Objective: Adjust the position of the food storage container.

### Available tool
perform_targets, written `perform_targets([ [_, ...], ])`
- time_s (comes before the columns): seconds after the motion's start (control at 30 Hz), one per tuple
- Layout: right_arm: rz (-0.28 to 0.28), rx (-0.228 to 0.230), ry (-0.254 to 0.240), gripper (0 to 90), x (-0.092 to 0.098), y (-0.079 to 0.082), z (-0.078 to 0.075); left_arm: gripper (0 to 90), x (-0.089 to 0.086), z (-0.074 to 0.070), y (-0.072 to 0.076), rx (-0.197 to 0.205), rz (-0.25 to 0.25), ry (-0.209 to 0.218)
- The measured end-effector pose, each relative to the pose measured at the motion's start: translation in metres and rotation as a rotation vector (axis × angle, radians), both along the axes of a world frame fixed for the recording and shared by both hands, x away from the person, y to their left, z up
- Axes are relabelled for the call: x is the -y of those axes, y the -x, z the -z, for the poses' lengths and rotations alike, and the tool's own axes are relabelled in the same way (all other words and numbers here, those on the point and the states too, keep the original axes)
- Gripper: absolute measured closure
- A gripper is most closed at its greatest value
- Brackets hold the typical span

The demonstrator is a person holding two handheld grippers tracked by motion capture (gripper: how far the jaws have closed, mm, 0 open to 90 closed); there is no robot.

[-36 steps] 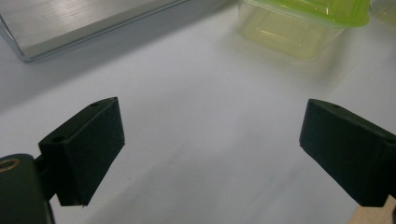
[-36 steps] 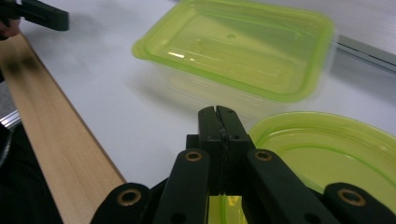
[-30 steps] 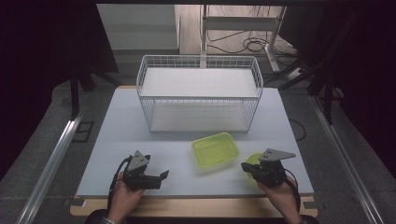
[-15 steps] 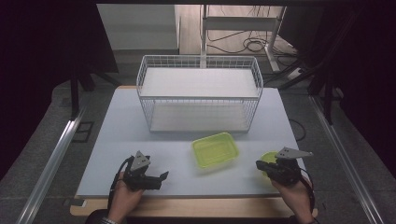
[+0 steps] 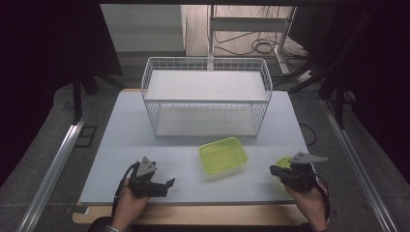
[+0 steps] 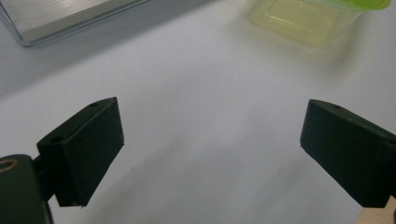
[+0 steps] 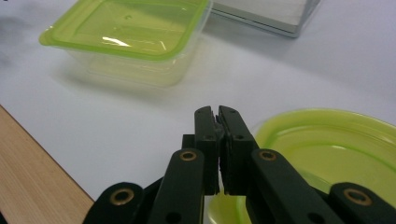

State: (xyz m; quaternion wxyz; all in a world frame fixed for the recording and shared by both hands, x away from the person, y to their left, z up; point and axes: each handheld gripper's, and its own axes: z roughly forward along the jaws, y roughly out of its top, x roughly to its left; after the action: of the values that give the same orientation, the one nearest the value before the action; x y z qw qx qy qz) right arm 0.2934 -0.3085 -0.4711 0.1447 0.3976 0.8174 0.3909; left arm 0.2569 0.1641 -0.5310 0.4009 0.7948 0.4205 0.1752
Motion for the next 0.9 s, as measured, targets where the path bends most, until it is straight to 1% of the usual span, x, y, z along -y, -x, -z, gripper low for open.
perform_targets([
  [0.17,-0.012,0.005,-0.006,87.1,-0.012,-0.002,-0.001,7.3,0.002,-0.002,0.000,-0.024,-0.004,0.005],
  [0.27,-0.022,0.007,0.002,88.8,-0.022,-0.005,-0.002,8.9,0.004,-0.003,0.000,-0.044,-0.006,0.009],
  [0.33,-0.032,0.019,0.012,89.0,-0.029,-0.009,-0.003,9.5,0.005,-0.004,-0.001,-0.060,-0.004,0.006],
  [0.37,-0.034,0.023,0.017,89.0,-0.032,-0.011,-0.004,9.5,0.005,-0.004,-0.001,-0.063,0.005,0.012],
  [0.4,-0.034,0.026,0.023,89.0,-0.035,-0.013,-0.004,9.8,0.006,-0.005,-0.001,-0.063,0.009,0.019],
  [0.47,-0.025,0.030,0.032,89.1,-0.041,-0.018,-0.005,12.3,0.007,-0.006,-0.002,-0.066,0.014,0.017],
  [0.53,-0.015,0.030,0.041,89.1,-0.047,-0.024,-0.005,15.4,0.011,-0.008,-0.003,-0.051,0.031,0.015],
  [0.57,-0.011,0.032,0.044,89.1,-0.051,-0.027,-0.006,19.1,0.013,-0.009,-0.004,-0.048,0.037,0.011],
  [0.63,-0.002,0.032,0.051,89.1,-0.057,-0.034,-0.006,26.0,0.015,-0.011,-0.007,-0.039,0.051,0.017],
  [0.7,0.008,0.029,0.054,89.1,-0.065,-0.041,-0.007,37.1,0.017,-0.014,-0.011,-0.037,0.063,0.034],
  [0.73,0.017,0.027,0.057,89.1,-0.069,-0.044,-0.007,40.2,0.019,-0.014,-0.013,-0.038,0.066,0.040],
  [0.77,0.017,0.027,0.057,89.1,-0.069,-0.044,-0.007,43.5,0.019,-0.014,-0.013,-0.038,0.066,0.040],
  [0.8,0.030,0.022,0.058,89.1,-0.072,-0.049,-0.007,43.5,0.020,-0.015,-0.016,-0.039,0.071,0.038],
  [0.83,0.044,0.015,0.066,89.1,-0.077,-0.054,-0.006,48.7,0.022,-0.015,-0.018,-0.039,0.074,0.034],
  [0.87,0.061,0.013,0.082,89.1,-0.082,-0.062,-0.005,56.6,0.024,-0.015,-0.021,-0.043,0.079,0.026],
  [0.9,0.070,0.012,0.089,89.1,-0.084,-0.066,-0.004,59.8,0.025,-0.016,-0.023,-0.046,0.083,0.025],
])
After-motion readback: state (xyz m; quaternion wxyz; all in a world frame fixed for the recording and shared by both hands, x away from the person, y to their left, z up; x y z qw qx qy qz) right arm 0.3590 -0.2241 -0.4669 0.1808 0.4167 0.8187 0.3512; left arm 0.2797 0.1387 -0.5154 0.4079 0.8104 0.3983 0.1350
